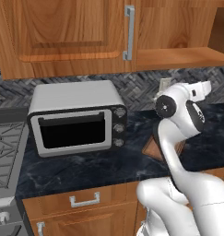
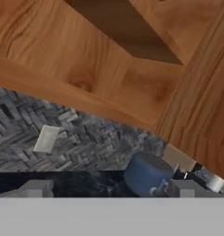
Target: Open the cabinet, retrieve the rolling pin, and place it next to the meat on the cutting board to prepare for tenderizing.
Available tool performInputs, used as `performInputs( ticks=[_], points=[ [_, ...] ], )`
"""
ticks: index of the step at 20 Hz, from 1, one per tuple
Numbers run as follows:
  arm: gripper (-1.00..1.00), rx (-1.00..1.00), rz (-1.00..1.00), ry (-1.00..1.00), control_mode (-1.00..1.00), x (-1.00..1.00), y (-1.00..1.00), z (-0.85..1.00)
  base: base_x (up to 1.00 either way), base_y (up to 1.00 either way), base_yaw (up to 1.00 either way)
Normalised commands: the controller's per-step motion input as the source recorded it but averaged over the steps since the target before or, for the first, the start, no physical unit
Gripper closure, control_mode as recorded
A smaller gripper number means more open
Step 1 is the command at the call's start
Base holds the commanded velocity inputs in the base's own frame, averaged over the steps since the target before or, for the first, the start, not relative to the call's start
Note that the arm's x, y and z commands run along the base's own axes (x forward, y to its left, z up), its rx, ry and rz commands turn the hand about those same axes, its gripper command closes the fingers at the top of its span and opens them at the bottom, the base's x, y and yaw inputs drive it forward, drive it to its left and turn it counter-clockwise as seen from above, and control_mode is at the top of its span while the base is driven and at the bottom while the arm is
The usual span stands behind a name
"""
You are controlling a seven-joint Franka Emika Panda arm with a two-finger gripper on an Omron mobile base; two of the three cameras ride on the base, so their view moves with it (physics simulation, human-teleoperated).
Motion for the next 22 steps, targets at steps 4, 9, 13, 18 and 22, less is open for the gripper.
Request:
performInputs(
  ticks=[4, 9, 13, 18, 22],
  points=[
    [-1.0, 0.05, 0.23, -0.14, -1.0, 0.15, 0.9, 0.03, 0.0, 0.0, 0.0],
    [-1.0, 0.08, 0.22, -0.14, -1.0, 0.38, 0.77, 0.11, 0.0, 0.0, 0.0],
    [-1.0, 0.17, 0.19, -0.11, -1.0, 0.47, 0.6, 0.24, 0.0, 0.0, 0.0],
    [-1.0, 0.23, 0.14, -0.04, -1.0, 0.26, 0.61, 0.19, 0.0, 0.0, 0.0],
    [-1.0, 0.19, 0.12, -0.02, -1.0, 0.01, 0.66, 0.22, 0.0, 0.0, 0.0]
  ],
)
